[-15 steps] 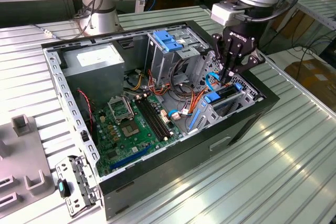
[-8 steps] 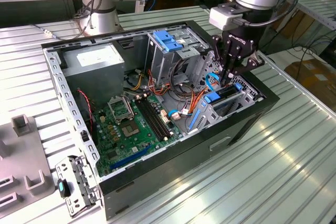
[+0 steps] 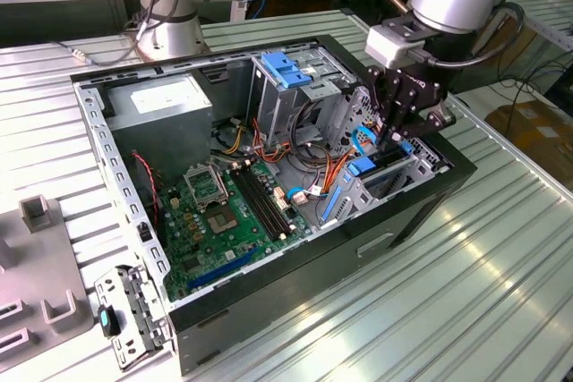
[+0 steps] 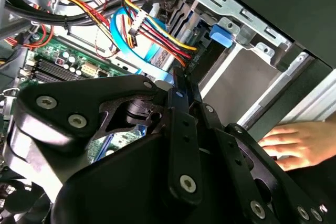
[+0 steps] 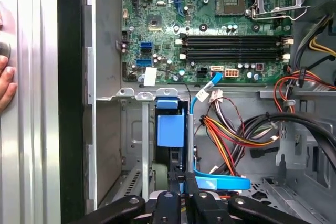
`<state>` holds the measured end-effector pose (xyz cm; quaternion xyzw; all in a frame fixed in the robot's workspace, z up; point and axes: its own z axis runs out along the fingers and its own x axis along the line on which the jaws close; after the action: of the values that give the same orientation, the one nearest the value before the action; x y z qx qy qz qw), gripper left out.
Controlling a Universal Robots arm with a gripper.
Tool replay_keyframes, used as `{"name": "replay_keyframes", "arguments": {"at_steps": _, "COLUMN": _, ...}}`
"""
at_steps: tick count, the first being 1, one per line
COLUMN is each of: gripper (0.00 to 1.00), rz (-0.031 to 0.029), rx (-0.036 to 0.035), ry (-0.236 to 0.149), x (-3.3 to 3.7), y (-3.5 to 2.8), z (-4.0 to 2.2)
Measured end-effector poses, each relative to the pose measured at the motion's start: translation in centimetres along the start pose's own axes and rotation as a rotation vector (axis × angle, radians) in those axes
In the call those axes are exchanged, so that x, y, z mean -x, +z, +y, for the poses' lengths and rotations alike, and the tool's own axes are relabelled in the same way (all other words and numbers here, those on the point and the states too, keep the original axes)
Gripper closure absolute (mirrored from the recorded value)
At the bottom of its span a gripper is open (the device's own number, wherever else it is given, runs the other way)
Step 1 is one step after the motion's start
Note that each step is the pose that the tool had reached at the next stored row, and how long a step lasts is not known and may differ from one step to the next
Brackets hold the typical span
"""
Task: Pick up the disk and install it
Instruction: 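Insert the second disk wire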
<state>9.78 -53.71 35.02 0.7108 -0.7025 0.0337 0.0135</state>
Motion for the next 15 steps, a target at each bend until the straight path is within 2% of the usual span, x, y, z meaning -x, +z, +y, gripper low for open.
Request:
{"name": "replay_keyframes", "arguments": {"at_steps": 2, "gripper": 0.84, "rz": -0.0121, "rx": -0.0001, "ry": 0.0, "x": -0.13, "y": 0.04, "z": 0.0}}
{"name": "replay_keyframes", "arguments": {"at_steps": 6, "gripper": 0.84, "rz": -0.0539, "rx": -0.0006, "ry": 0.001, "x": -0.46, "y": 0.11, "z": 0.0}}
{"name": "replay_keyframes", "arguments": {"at_steps": 7, "gripper": 0.84, "rz": -0.0602, "rx": -0.0007, "ry": 0.002, "x": -0.59, "y": 0.16, "z": 0.01}}
{"name": "replay_keyframes", "arguments": {"at_steps": 10, "gripper": 0.84, "rz": -0.0645, "rx": -0.0007, "ry": 0.002, "x": -0.98, "y": 0.23, "z": 0.01}}
{"name": "replay_keyframes", "arguments": {"at_steps": 15, "gripper": 0.84, "rz": -0.0658, "rx": -0.0003, "ry": 0.01, "x": -1.21, "y": 0.26, "z": -0.13}}
